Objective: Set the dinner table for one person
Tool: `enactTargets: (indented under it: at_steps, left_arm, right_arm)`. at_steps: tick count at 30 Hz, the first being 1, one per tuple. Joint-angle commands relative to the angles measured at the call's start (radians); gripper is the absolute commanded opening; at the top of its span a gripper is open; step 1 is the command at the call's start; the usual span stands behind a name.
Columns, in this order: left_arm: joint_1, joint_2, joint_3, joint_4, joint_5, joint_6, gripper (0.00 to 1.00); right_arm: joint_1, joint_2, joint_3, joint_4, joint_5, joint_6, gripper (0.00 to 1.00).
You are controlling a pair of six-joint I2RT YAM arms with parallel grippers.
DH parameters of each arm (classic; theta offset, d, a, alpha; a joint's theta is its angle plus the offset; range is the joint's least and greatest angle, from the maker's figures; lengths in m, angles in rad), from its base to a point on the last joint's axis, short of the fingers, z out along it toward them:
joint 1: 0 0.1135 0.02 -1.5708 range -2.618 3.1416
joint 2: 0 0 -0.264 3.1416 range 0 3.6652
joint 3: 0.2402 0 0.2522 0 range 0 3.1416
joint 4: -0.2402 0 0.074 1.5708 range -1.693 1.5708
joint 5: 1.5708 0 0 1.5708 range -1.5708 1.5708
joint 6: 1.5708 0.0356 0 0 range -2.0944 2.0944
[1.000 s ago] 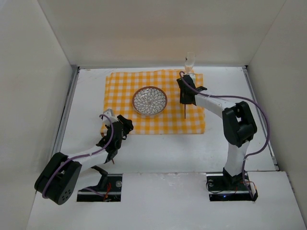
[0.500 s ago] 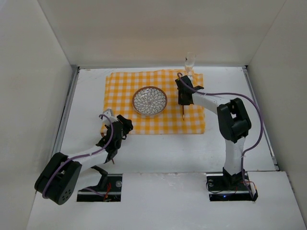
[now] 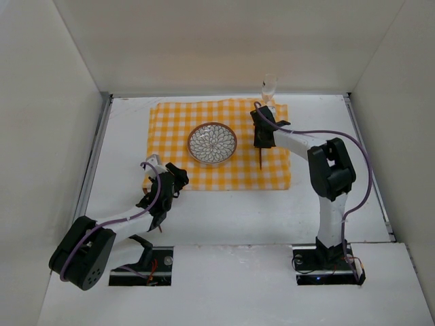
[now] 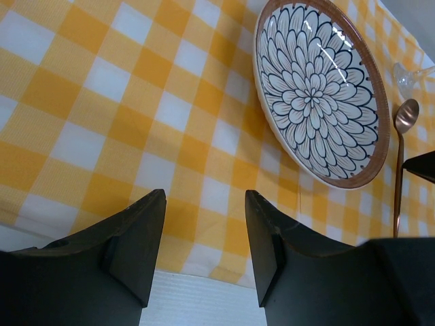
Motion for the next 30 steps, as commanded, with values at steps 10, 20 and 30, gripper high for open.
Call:
enactTargets:
  at_steps: [10, 20, 30]
  left_arm:
    - [0.003, -0.007, 0.036, 0.023, -0.060, 0.057, 0.47]
    - [-0.007, -0.180, 0.206, -0.475, -0.129, 0.072, 0.39]
    - [0.044, -0.220, 0.356, -1.205, -0.181, -0.052, 0.18]
  right_arm:
    - [0.043, -0.302, -0.131, 0.105, 0.052, 0.017, 0.46]
    - [0.227, -0.722, -0.663, 0.485, 0.079, 0.147, 0.11]
    - [0.336, -0.717, -0.847, 0.703, 0.050, 0.194, 0.16]
